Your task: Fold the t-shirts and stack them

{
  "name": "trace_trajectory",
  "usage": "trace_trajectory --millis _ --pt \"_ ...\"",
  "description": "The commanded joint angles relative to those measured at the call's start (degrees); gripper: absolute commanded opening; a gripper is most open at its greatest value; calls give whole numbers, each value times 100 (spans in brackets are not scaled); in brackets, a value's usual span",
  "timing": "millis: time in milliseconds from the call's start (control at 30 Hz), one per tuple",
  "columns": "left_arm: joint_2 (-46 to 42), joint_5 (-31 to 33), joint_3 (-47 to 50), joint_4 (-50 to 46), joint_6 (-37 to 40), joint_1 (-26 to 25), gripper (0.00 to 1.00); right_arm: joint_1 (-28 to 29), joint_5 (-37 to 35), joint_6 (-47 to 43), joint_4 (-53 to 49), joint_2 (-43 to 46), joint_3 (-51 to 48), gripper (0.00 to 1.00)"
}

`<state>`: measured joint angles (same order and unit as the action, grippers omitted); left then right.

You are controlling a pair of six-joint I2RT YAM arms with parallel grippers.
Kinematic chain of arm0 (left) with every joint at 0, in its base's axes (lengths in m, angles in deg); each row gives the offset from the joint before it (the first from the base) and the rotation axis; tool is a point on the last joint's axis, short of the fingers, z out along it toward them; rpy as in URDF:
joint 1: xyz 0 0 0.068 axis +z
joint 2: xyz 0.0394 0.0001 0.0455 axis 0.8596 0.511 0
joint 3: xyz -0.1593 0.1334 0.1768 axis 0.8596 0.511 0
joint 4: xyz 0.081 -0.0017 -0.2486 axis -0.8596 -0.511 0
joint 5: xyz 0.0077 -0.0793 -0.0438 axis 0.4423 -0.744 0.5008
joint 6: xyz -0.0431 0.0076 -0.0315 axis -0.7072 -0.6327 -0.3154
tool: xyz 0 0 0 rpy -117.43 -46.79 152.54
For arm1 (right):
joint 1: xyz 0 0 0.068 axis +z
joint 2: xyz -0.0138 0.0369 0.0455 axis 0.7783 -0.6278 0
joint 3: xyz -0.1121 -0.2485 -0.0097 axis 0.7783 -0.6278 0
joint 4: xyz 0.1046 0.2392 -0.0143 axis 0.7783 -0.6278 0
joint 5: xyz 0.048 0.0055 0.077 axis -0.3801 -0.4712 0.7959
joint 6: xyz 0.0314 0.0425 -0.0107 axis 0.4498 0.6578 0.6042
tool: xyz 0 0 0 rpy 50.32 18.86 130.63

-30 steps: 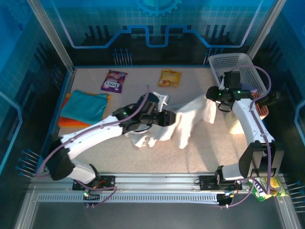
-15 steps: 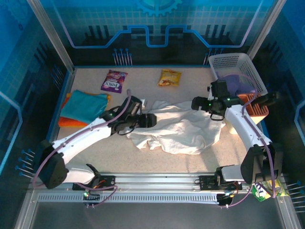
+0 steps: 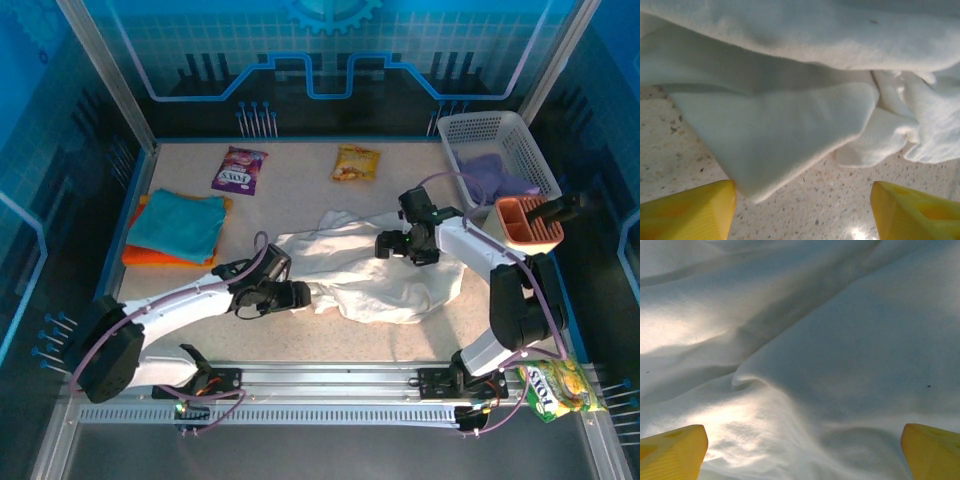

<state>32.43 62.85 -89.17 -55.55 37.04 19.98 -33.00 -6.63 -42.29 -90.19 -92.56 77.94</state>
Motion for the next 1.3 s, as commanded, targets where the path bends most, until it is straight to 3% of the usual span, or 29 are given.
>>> trace_trajectory --millis 0,100,200,367,533,767,967,1167,1267 --pt "357 -44 -82 286 -207 -63 68 119 -228 213 3 -149 212 99" --pt "701 -26 -145 526 -136 -67 67 257 -373 240 25 -329 347 99" --pt "996 192 -267 726 -89 -54 59 381 -373 281 -5 -677 591 99" --pt "1170 401 -615 651 131 98 29 558 -246 357 17 -1337 1078 99" --pt "682 175 -970 -97 536 448 0 589 91 491 126 -1950 1711 97" --pt "-534 65 -1544 -1981 1103 636 0 691 403 678 156 -2826 2729 96" --pt "-1817 -294 -1560 -3294 669 624 0 871 575 714 -35 -3373 3540 95" --pt "-2706 -390 -1170 -3964 -3 552 0 975 591 670 80 -3005 3223 96" --pt "-2756 -502 -966 -4054 -97 534 6 958 347 566 9 -2559 2856 97"
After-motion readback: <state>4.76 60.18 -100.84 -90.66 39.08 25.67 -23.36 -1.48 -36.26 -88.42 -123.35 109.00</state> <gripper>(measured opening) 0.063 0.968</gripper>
